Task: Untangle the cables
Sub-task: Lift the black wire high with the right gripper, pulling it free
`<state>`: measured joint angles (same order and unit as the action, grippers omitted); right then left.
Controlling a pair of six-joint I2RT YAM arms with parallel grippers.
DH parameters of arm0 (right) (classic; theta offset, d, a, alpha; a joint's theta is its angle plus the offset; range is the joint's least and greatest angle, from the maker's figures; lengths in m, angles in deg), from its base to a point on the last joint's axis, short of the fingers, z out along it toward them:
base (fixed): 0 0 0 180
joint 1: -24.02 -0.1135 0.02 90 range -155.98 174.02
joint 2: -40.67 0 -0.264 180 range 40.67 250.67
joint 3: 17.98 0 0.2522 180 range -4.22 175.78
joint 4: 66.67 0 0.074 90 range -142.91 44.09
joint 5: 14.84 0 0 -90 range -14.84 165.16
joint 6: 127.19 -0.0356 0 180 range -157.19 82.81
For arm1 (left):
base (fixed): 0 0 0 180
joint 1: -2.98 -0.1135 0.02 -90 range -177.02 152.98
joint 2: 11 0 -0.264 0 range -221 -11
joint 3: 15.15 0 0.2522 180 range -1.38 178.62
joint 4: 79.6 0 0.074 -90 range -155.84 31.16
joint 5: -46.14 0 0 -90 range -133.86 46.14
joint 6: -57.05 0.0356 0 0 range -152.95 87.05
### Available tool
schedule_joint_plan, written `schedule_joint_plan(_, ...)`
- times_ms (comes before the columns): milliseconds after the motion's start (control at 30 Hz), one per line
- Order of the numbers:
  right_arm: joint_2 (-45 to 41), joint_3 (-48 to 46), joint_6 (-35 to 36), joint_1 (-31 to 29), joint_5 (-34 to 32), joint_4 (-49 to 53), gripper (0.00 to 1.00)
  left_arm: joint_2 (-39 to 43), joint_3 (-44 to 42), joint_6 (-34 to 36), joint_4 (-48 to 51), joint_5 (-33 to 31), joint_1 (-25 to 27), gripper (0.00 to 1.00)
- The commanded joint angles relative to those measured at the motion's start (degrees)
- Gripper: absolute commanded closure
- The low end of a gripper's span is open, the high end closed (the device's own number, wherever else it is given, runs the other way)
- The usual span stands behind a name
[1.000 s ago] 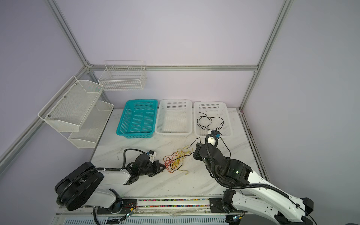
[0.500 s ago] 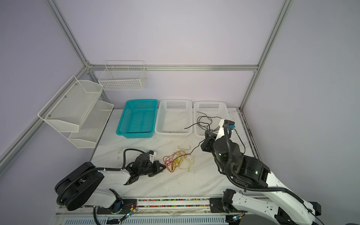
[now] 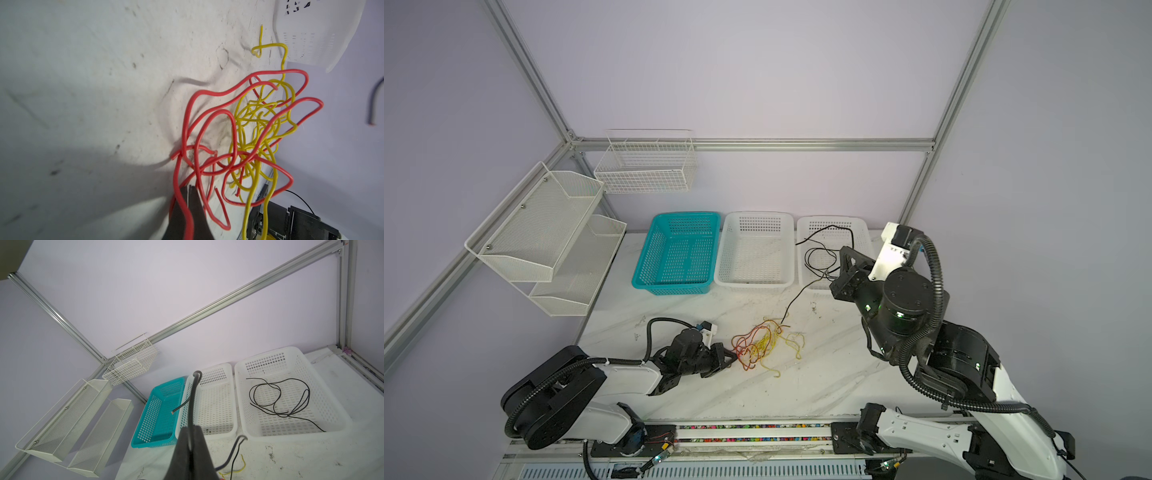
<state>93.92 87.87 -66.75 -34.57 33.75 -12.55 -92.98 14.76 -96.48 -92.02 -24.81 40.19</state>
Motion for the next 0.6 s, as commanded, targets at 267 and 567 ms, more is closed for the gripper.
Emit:
schedule_joint_plan(267, 4.4, 11.64, 8.6, -0.39, -3.63, 0.14, 1.0, -1.43, -2.08, -0.63, 2.58, -0.43, 0.23, 1.0)
schedule_joint_plan(567, 7.7, 14.34, 14.74, -0.39, -7.94, -4.46, 1.0, -0.61, -1.67, -0.46, 3.51, -0.54, 0.27, 1.0)
